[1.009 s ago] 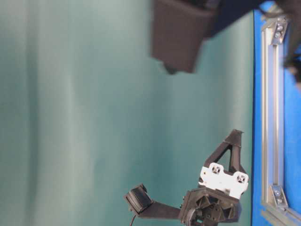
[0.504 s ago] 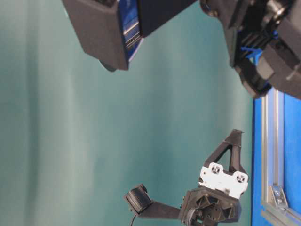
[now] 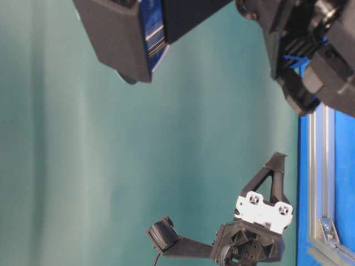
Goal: Insert the wire through the string loop located on the right side.
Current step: 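Lift the cable with the right gripper and carry it toward the white zip-tie loop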
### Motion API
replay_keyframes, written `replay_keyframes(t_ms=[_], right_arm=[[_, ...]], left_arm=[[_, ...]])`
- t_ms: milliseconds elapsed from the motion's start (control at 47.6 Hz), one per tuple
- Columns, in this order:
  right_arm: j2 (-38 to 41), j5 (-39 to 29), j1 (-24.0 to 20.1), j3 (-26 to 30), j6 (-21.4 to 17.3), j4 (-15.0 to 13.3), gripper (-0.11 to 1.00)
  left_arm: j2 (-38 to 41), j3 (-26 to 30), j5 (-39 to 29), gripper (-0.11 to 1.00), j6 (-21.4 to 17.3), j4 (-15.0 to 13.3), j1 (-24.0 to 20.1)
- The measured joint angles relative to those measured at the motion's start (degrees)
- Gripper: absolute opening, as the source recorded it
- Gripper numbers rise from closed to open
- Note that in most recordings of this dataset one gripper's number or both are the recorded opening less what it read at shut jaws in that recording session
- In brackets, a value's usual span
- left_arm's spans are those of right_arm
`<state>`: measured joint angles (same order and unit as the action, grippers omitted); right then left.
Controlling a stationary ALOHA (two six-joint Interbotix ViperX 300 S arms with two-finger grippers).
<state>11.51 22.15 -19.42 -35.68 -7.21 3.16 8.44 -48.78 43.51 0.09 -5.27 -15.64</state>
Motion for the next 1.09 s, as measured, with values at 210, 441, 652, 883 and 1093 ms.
replay_keyframes(t_ms=[210, 441, 652, 883, 1093], right_arm=[[0.0, 0.0, -0.09, 0.0, 0.0, 0.0, -0.04], [0.0, 0.0, 0.0, 0.09, 0.0, 0.0, -0.04], [0.0, 0.0, 0.0, 0.0, 0.0, 0.0, -0.04], [-1.85, 0.0, -0.09, -3.6, -0.35, 0.35, -0.04], [-8.26, 0.44, -1.05, -12.39, -0.35, 1.93, -0.04]], left_arm=[[0.0, 0.0, 0.0, 0.0, 0.0, 0.0, 0.09], [0.0, 0.0, 0.0, 0.0, 0.0, 0.0, 0.09], [0.0, 0.0, 0.0, 0.0, 0.0, 0.0, 0.09], [0.0, 0.0, 0.0, 0.0, 0.0, 0.0, 0.0], [0.0, 0.0, 0.0, 0.0, 0.0, 0.0, 0.09]])
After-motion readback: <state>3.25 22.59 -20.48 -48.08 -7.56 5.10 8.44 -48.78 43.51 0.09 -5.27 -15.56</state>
